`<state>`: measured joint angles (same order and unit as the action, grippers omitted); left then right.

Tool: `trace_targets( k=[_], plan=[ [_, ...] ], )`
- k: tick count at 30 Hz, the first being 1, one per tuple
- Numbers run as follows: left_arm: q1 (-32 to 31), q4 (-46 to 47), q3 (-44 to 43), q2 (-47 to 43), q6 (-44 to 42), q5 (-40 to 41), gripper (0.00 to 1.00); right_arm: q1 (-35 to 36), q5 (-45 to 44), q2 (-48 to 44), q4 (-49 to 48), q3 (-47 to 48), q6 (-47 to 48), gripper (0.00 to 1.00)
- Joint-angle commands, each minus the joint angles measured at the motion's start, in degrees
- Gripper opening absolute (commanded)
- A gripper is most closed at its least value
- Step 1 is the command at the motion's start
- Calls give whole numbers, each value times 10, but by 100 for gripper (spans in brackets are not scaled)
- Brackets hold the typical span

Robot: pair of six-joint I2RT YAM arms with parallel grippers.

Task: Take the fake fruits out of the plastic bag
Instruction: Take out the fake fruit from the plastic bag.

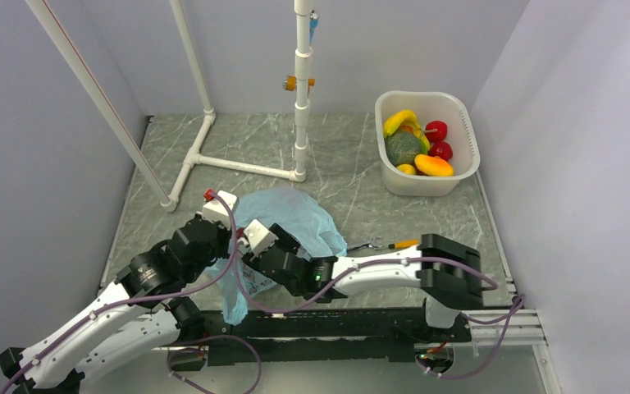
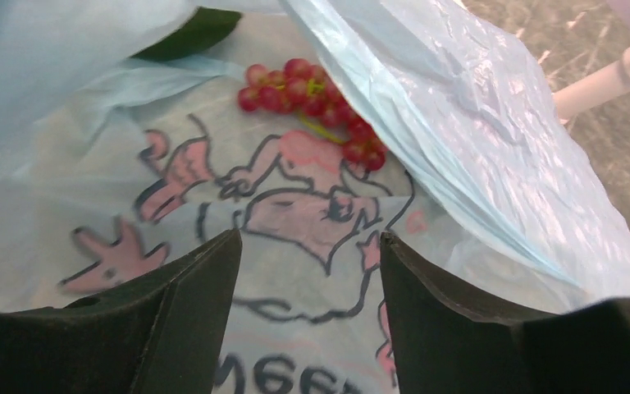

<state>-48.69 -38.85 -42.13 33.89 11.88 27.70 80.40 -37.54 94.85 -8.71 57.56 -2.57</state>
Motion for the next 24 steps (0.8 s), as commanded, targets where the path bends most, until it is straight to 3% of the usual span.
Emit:
trace_targets(
  k=[1, 6, 12, 24],
  plan=[
    [-3, 5, -21, 5, 4, 3, 0, -16, -53, 60, -163, 14, 70, 68],
    [-4, 5, -20, 5, 5, 4, 0, -46, -25, 120, -304, -4, 94, 77],
    [-4, 5, -18, 0, 7, 11, 0, -89, 19, 172, -420, -16, 77, 80],
    [-4, 1, -22, 30, 10, 15, 0, -137, 70, 278, -491, 40, 76, 93]
  ],
)
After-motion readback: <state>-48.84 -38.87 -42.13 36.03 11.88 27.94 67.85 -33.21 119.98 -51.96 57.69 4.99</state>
